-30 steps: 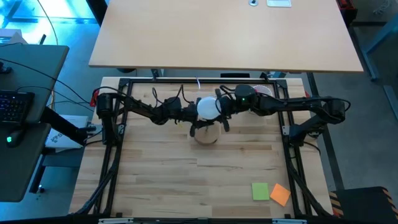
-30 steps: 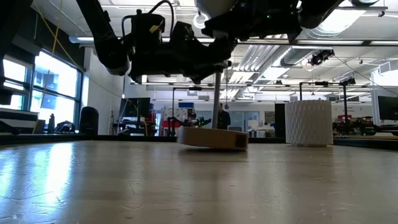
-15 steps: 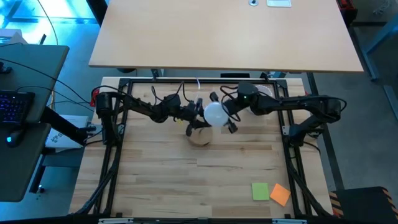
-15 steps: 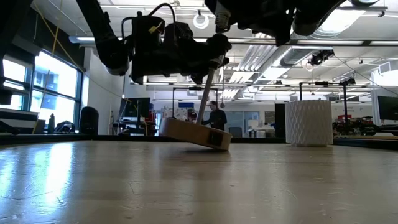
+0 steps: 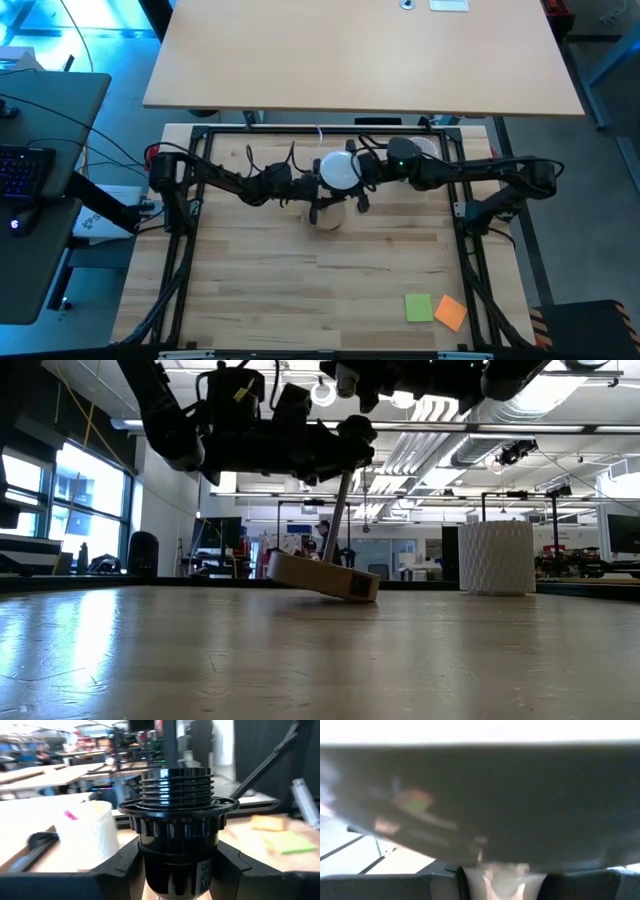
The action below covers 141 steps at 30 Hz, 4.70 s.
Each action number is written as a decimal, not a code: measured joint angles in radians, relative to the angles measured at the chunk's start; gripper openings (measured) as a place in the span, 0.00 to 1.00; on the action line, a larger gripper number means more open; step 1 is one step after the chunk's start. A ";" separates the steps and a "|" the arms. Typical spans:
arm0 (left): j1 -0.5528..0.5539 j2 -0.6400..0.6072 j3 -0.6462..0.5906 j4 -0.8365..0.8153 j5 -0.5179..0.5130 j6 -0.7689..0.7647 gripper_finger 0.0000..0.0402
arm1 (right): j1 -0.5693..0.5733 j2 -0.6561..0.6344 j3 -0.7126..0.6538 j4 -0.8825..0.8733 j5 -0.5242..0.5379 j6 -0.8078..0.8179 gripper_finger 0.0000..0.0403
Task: Screw lightbulb
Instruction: Insert the white lightbulb into the desk lamp
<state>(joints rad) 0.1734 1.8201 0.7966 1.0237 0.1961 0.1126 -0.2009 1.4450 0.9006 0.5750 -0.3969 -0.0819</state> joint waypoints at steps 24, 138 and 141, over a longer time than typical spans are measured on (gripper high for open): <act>0.028 -0.204 -0.033 -0.425 -0.142 0.029 0.60 | -0.036 -0.101 0.001 -0.197 0.042 -0.030 0.32; 0.113 -0.499 0.337 -1.055 -0.128 0.082 0.60 | -0.094 0.073 -0.002 -0.051 0.106 -0.006 0.59; 0.113 -0.499 0.337 -1.053 -0.128 0.082 0.60 | -0.101 0.029 -0.002 -0.165 0.106 -0.043 0.59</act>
<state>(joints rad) 0.2867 1.3216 1.1339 -0.0295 0.0677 0.1944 -0.3016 1.4744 0.8990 0.4102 -0.2905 -0.1245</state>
